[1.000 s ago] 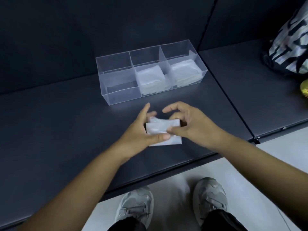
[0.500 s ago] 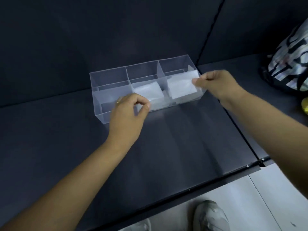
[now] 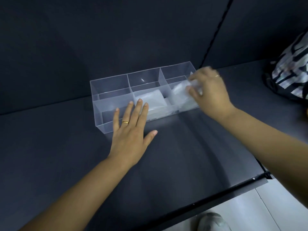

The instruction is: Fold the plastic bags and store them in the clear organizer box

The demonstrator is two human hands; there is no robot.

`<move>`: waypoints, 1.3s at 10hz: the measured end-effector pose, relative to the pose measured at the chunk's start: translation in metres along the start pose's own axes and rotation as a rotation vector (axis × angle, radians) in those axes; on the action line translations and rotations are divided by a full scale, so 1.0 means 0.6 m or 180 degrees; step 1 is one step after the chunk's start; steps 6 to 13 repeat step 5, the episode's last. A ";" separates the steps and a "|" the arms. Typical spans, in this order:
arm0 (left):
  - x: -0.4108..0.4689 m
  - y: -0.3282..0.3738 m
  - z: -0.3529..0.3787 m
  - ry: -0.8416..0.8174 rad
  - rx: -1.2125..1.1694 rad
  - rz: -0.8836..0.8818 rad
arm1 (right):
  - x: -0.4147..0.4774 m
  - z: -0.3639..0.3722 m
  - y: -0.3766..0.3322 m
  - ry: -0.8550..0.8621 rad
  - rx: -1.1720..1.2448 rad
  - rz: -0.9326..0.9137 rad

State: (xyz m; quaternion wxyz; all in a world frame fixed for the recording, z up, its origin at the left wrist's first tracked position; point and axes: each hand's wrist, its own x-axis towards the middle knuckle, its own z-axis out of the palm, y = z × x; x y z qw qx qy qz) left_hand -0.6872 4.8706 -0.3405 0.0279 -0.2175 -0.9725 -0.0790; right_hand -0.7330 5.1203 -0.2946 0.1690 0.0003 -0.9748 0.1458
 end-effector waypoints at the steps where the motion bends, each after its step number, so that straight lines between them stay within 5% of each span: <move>1: 0.001 0.000 0.000 0.0015 -0.0008 0.0033 | -0.038 0.018 -0.006 -0.0964 -0.0348 -0.0497; 3: 0.000 -0.002 -0.004 -0.0110 -0.0016 0.0034 | -0.030 0.020 -0.002 -0.1416 -0.0388 -0.0208; 5: -0.006 -0.003 -0.067 -0.0105 -0.0575 -0.0053 | -0.057 -0.054 -0.040 -0.0830 0.0350 -0.0004; 13: -0.006 -0.003 -0.067 -0.0105 -0.0575 -0.0053 | -0.057 -0.054 -0.040 -0.0830 0.0350 -0.0004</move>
